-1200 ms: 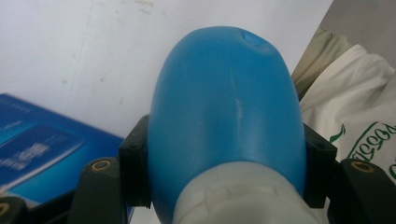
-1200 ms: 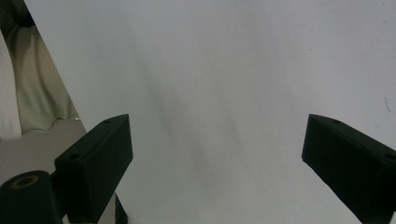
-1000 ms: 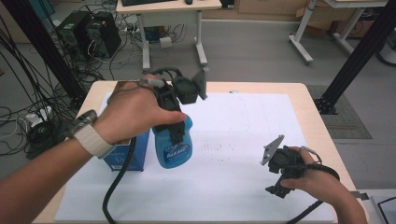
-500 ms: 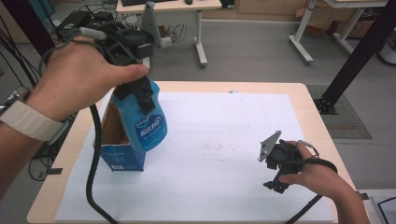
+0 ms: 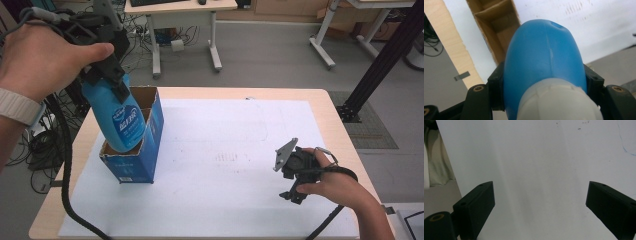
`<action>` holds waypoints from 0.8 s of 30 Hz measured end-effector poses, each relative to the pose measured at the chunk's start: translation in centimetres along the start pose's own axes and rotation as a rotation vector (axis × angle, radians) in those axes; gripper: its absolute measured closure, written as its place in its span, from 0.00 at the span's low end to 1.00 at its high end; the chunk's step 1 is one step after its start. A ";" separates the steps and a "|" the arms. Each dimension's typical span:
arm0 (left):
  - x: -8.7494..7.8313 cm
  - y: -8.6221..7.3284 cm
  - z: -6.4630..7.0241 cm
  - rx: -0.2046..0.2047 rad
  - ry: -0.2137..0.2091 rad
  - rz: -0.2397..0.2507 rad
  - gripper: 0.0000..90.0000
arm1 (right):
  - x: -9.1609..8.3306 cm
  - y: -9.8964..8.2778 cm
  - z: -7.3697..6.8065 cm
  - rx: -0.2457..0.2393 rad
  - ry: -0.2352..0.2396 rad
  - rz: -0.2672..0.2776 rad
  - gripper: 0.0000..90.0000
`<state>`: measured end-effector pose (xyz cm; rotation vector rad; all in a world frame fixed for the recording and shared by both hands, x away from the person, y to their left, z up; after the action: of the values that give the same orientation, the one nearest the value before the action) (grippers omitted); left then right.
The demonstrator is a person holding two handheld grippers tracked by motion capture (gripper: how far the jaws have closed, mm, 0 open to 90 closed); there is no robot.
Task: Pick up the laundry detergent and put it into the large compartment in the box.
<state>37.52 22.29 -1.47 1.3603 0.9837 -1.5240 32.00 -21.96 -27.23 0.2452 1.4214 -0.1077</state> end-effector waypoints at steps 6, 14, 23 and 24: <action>0.8 0.5 -2.2 -0.060 -0.021 0.018 0.42 | -0.1 0.1 0.1 -0.001 -0.002 0.008 0.09; 3.4 1.6 -3.8 -0.114 0.027 0.019 0.42 | 0.1 -0.1 0.6 0.006 -0.004 0.018 0.09; 6.3 3.0 -4.1 -0.115 0.025 0.006 0.42 | 0.1 0.2 0.6 0.008 -0.001 0.010 0.09; 6.6 3.1 -4.1 -0.116 0.027 0.005 0.42 | 0.1 0.1 0.6 0.007 0.000 0.016 0.09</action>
<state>41.50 24.51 -8.50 1.3032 1.0687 -1.4256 32.58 -21.95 -27.22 0.2627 1.4190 -0.0998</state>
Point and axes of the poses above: each handheld gripper's, and its own axes: x roughly forward along the jaws, y roughly out of its top, z roughly to its right, the point moved 9 cm from there along x, roughly forward along the jaws, and after that the axes turned 9 degrees about -z, right-handed, at the moved point
